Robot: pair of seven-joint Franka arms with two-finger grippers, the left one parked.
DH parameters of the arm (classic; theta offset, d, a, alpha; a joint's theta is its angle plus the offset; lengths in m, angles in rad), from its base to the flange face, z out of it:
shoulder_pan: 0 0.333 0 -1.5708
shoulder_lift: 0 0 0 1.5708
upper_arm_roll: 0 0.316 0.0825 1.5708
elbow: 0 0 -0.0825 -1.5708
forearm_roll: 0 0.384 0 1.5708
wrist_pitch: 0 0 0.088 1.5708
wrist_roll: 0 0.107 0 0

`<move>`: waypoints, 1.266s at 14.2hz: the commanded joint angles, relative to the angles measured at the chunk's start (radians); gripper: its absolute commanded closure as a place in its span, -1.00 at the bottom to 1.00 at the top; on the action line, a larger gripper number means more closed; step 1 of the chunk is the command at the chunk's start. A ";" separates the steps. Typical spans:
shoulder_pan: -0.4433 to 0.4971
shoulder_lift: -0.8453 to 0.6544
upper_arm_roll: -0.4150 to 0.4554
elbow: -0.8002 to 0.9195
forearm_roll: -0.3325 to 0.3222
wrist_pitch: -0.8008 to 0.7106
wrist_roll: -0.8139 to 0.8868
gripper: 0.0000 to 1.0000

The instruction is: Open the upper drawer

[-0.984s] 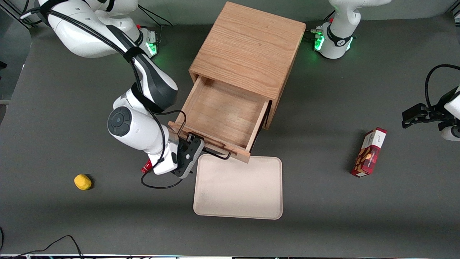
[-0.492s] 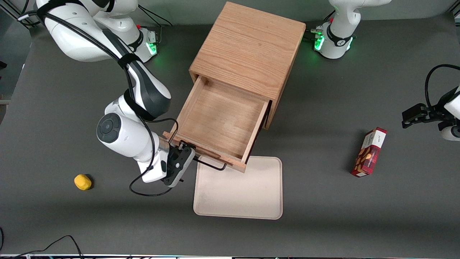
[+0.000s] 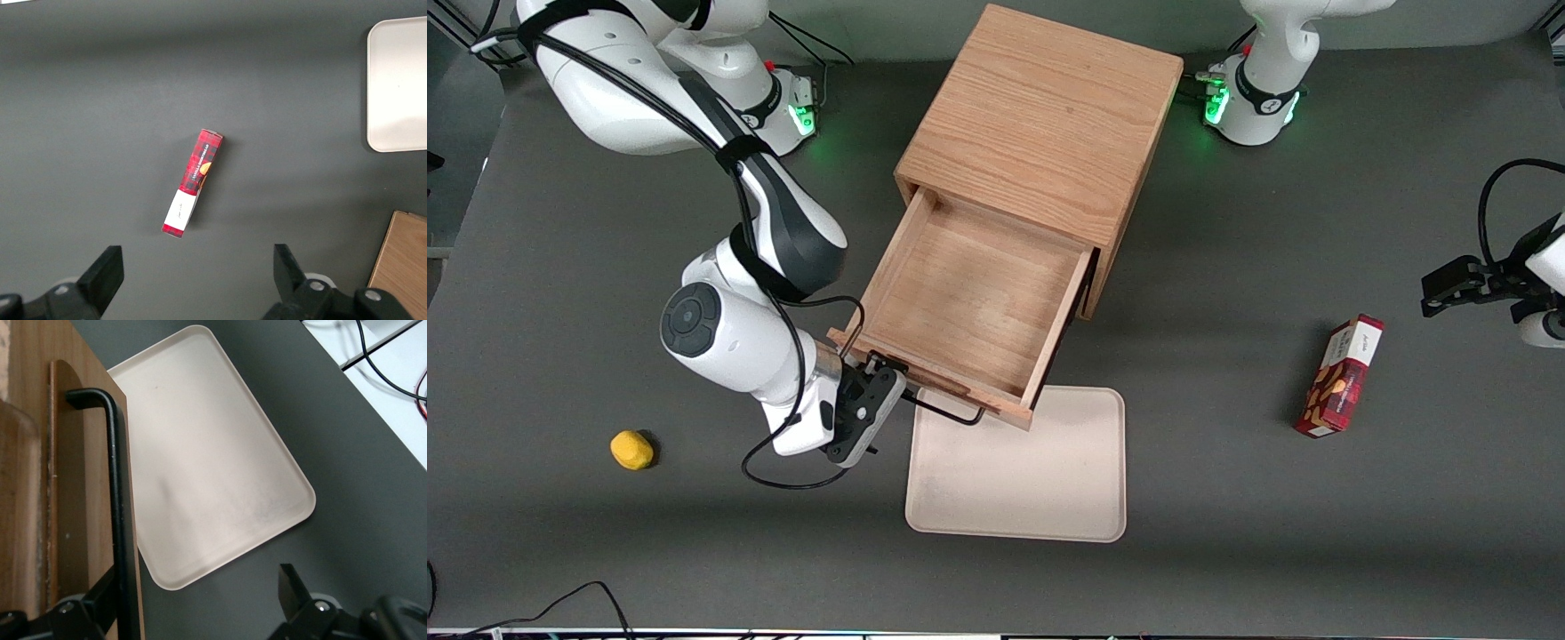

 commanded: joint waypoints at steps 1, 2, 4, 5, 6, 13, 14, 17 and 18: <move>0.014 0.013 0.009 0.061 0.007 -0.058 0.056 -1.00; 0.014 0.012 0.021 0.067 0.017 -0.070 0.079 -1.00; 0.013 0.005 0.027 0.099 0.053 -0.119 0.093 -1.00; 0.010 0.005 0.027 0.122 0.064 -0.151 0.095 -1.00; 0.008 -0.002 0.027 0.139 0.085 -0.183 0.097 -1.00; -0.044 -0.232 -0.014 0.165 0.145 -0.470 0.300 -1.00; -0.049 -0.285 -0.071 0.161 0.147 -0.528 0.328 -1.00; -0.040 -0.466 -0.248 0.052 0.126 -0.636 0.377 -1.00; -0.036 -0.526 -0.290 -0.014 0.104 -0.635 0.385 -1.00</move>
